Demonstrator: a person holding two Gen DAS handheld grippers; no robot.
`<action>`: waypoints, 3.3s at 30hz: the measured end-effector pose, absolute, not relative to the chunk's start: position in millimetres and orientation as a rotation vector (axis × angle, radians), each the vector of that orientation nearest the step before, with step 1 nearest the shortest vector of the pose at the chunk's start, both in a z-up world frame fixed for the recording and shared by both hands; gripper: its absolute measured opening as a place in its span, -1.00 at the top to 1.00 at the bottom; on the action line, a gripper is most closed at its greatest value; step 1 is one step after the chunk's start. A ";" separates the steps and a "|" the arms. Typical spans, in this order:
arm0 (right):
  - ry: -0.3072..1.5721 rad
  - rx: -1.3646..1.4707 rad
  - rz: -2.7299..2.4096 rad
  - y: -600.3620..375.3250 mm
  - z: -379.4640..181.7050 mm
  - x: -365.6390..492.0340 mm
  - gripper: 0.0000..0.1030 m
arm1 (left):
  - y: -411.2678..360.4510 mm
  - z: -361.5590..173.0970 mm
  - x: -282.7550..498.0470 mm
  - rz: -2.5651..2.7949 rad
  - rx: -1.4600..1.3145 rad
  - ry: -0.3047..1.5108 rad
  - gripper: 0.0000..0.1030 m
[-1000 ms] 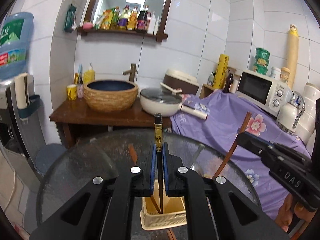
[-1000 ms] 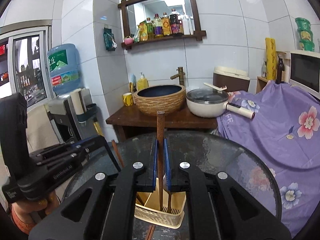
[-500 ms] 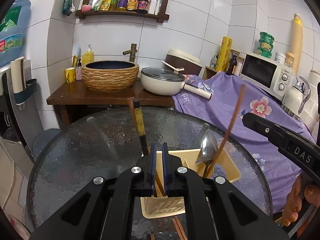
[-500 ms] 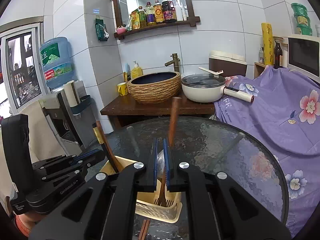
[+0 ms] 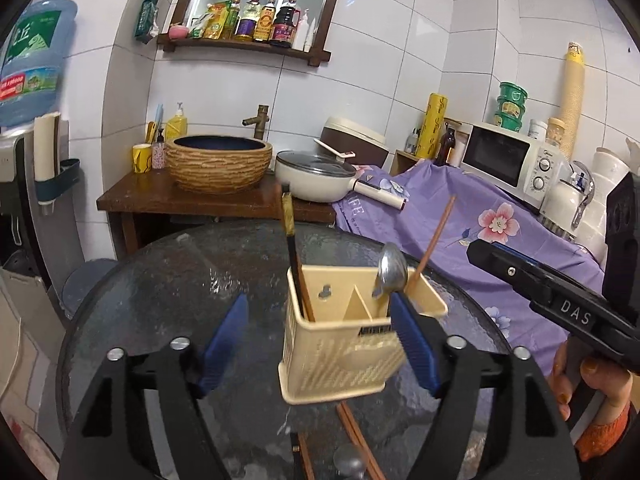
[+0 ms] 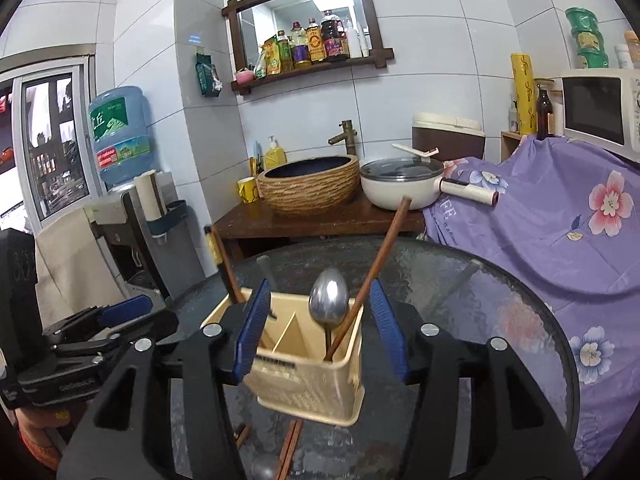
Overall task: Organize utensils
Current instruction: 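Open both tools to release the chopsticks into the holder, then grasp a black chopstick with the left tool while the right grasps a wooden chopstick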
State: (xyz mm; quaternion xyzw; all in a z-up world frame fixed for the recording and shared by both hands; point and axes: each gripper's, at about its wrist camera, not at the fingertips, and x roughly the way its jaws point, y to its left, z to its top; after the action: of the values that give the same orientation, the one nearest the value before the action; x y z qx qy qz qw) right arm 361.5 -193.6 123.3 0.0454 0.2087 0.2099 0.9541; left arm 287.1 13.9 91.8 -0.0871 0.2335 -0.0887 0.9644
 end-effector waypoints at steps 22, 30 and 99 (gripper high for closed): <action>0.700 -0.068 0.448 -171.1 -18.0 266.7 -0.23 | 36.0 -29.6 220.2 -0.161 -0.163 0.778 -0.03; 0.762 -0.108 0.461 -161.9 -40.0 261.7 -0.10 | 22.3 -46.7 217.6 -0.196 -0.148 0.826 0.20; 0.934 -0.194 0.390 -97.8 -52.6 364.4 0.86 | 9.3 -57.4 280.3 -0.123 -0.100 0.907 0.78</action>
State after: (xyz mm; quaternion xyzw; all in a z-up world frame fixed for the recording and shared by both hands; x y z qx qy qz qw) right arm 364.4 -97.8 -52.6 -0.0928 0.4464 0.1863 0.8703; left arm 280.3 9.3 -57.4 -0.0483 0.4376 -0.0594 0.8959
